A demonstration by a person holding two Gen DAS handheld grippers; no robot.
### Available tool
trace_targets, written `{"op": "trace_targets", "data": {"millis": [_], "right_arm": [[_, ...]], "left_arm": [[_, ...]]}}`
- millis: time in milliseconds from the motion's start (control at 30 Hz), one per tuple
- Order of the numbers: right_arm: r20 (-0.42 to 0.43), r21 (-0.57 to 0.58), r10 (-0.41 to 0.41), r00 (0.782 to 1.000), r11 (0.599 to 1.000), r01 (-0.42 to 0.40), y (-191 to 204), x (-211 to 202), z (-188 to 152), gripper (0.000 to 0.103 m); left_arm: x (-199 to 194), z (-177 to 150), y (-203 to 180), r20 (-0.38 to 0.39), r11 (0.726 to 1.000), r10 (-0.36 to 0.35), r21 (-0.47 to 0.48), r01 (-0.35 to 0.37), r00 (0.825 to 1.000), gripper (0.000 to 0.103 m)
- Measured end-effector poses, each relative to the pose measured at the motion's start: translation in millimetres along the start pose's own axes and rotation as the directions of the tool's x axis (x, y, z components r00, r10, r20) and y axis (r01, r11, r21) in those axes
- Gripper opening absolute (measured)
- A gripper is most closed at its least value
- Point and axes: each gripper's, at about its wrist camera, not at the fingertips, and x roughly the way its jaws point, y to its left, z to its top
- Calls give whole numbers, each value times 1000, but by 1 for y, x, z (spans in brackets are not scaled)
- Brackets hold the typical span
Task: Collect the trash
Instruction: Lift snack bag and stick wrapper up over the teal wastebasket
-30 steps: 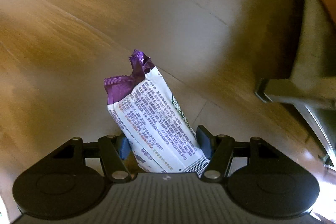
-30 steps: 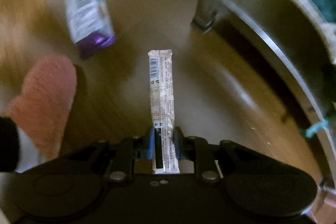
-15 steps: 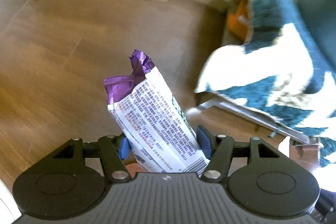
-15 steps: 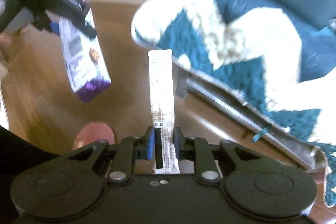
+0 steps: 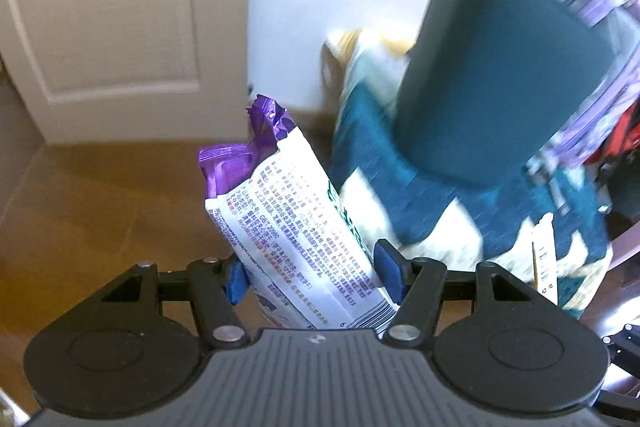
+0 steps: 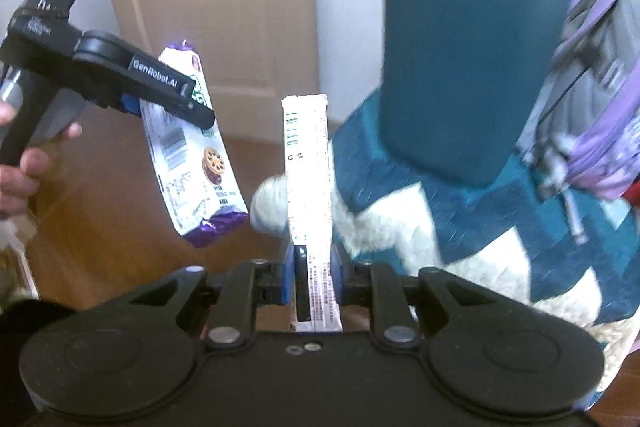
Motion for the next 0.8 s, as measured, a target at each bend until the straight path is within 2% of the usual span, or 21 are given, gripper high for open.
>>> {"op": "trace_targets", "data": {"millis": [200, 467, 567, 700, 800], "right_arm": [[104, 71, -35, 994, 997, 27, -37, -41, 48, 18], [204, 136, -124, 971, 986, 97, -90, -71, 111, 18], [245, 138, -153, 958, 983, 121, -111, -72, 134, 18], [275, 150, -189, 943, 977, 152, -132, -69, 166, 18], [275, 168, -201, 940, 973, 158, -148, -54, 186, 18]], "left_arm": [[-43, 46, -45, 110, 998, -44, 48, 39, 993, 63], [-67, 117, -107, 201, 989, -116, 112, 95, 973, 63], [-75, 149, -124, 228, 986, -149, 109, 126, 962, 63], [-78, 187, -148, 276, 985, -145, 132, 112, 950, 63], [-75, 209, -162, 303, 984, -145, 147, 104, 942, 63]]}}
